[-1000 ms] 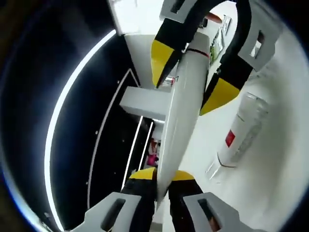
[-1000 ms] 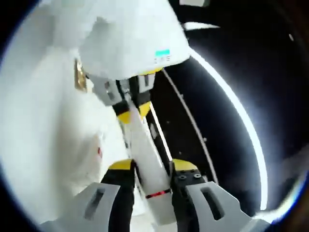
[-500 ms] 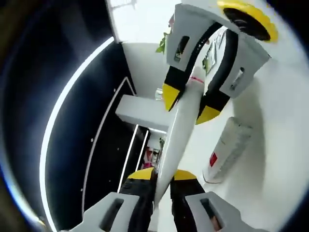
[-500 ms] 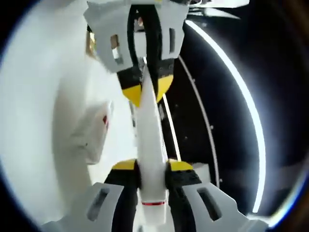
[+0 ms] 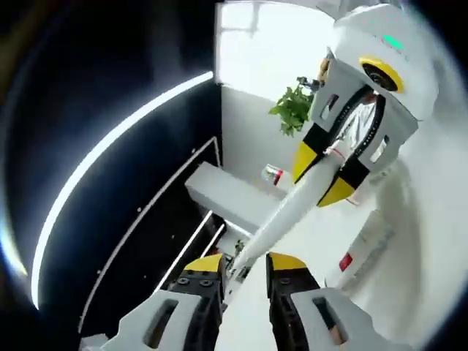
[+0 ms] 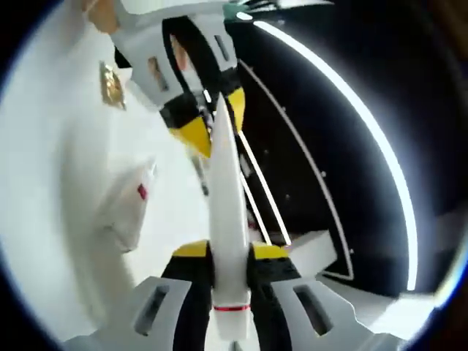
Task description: Arrange the skincare products in the storage area until every visible bottle or jar stands upright without overlapping.
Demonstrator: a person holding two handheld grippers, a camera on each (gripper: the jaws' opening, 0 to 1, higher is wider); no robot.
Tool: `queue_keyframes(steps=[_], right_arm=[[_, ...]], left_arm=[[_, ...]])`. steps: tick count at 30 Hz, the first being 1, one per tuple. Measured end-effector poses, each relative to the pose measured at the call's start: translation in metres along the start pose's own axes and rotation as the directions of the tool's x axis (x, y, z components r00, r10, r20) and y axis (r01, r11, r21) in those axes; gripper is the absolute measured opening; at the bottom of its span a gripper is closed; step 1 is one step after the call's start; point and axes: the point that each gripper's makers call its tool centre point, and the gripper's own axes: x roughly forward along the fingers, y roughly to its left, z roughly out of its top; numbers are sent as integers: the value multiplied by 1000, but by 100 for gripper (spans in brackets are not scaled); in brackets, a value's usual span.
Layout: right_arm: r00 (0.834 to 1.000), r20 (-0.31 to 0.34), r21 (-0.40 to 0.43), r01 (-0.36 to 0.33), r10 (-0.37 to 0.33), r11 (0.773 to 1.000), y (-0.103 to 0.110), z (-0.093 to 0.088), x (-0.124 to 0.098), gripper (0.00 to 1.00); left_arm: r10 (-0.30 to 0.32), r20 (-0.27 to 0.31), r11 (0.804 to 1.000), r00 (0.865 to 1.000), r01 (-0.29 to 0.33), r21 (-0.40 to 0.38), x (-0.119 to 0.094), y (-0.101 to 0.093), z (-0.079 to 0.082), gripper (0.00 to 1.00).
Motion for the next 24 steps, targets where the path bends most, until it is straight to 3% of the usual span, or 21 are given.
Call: queue_keyframes(steps=[3,4,6,7,9,10,13,14,15,16,18,19,22,24], right_arm=[[1000,-9,3,8,-8,1000,-2,-4,1,16],[1000,-19,15,3,-3,1000,-1,-7,1,16],[1000,-25,64,8,-7,998,-4,-9,0,16],[1000,-24,86,10,-8,996,-4,-10,0,16],[1000,-23,222,16,-11,975,-11,-14,0,16],[1000,-30,311,12,-3,950,-13,-19,-1,16],[999,-52,422,25,-3,906,-20,-29,-2,16],[999,-50,506,24,2,862,-24,-33,-3,16],[999,-47,527,23,1,850,-24,-34,-4,16],[999,-39,578,22,0,815,-26,-37,-4,16],[999,-41,628,18,10,778,-27,-42,-4,16],[999,-48,691,25,12,722,-29,-47,-4,16],[999,-32,783,12,21,622,-31,-52,-1,16],[999,-27,834,4,34,552,-30,-58,-3,16]], left_arm=[[-32,1,994,999,32,-108,1,-4,-1,25],[-69,5,975,998,68,-212,2,-9,-2,27],[-102,-9,938,995,93,-334,2,-9,-7,28],[-108,-11,933,994,98,-345,3,-10,-8,29],[-103,-36,935,994,84,-345,4,-8,-15,32],[-110,-35,932,993,91,-351,5,-10,-17,32],[-145,-19,895,989,123,-429,9,-18,-14,32],[-155,-4,884,988,137,-448,10,-21,-12,32],[-156,-3,883,988,138,-448,10,-21,-12,32],[-161,-4,880,987,141,-453,11,-22,-13,32],[-171,-2,871,985,150,-468,12,-25,-13,32],[-186,7,846,982,164,-507,14,-27,-13,32],[-197,33,798,980,179,-575,13,-27,-10,32],[-212,68,741,975,205,-639,11,-27,-5,34]])
